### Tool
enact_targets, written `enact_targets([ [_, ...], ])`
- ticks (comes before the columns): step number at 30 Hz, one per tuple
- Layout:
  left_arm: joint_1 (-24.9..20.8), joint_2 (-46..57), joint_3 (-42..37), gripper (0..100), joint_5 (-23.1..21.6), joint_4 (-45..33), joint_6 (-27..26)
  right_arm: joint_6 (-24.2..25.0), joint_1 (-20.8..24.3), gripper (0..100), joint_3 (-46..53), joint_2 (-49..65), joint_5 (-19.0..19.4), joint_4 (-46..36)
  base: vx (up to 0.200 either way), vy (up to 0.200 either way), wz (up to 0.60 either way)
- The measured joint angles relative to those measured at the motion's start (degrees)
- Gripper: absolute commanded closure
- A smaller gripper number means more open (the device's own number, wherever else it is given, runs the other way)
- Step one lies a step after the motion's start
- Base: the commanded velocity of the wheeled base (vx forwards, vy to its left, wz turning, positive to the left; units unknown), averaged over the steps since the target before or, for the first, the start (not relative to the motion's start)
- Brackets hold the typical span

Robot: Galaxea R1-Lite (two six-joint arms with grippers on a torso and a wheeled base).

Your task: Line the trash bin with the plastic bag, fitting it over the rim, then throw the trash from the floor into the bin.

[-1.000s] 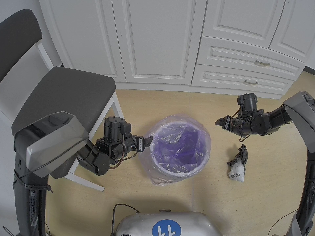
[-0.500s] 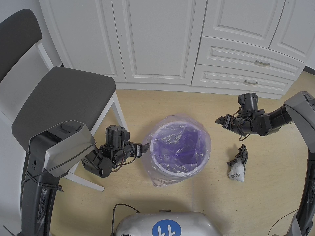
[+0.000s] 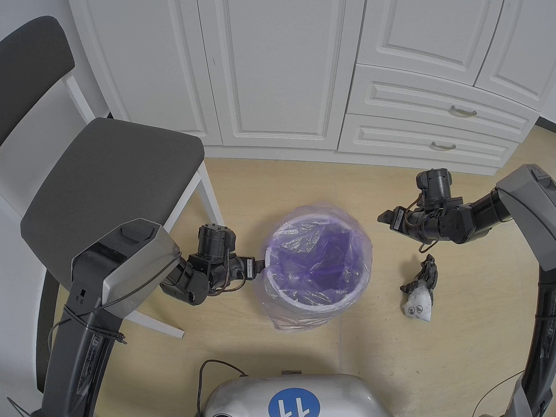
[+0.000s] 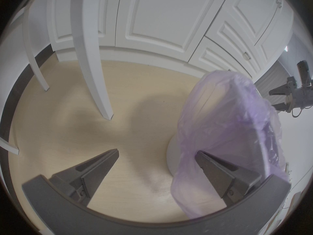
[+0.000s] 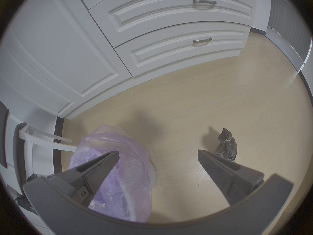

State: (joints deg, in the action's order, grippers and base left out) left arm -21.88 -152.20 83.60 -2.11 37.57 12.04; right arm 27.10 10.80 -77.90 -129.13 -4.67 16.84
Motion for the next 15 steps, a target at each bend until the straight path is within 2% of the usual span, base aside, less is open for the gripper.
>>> enact_targets([
  [7,0.20,-4.02,8.35,0,0.06,-8.67,-0.26,-0.37,-0.33,0,-0.29,-2.73,0.07,1.61,0.000,0.000,0.00],
  [15,0.46,-5.77,9.86,0,2.11,-8.51,-0.34,-2.61,-0.37,0,1.27,-3.50,0.87,1.88,0.000,0.000,0.00],
])
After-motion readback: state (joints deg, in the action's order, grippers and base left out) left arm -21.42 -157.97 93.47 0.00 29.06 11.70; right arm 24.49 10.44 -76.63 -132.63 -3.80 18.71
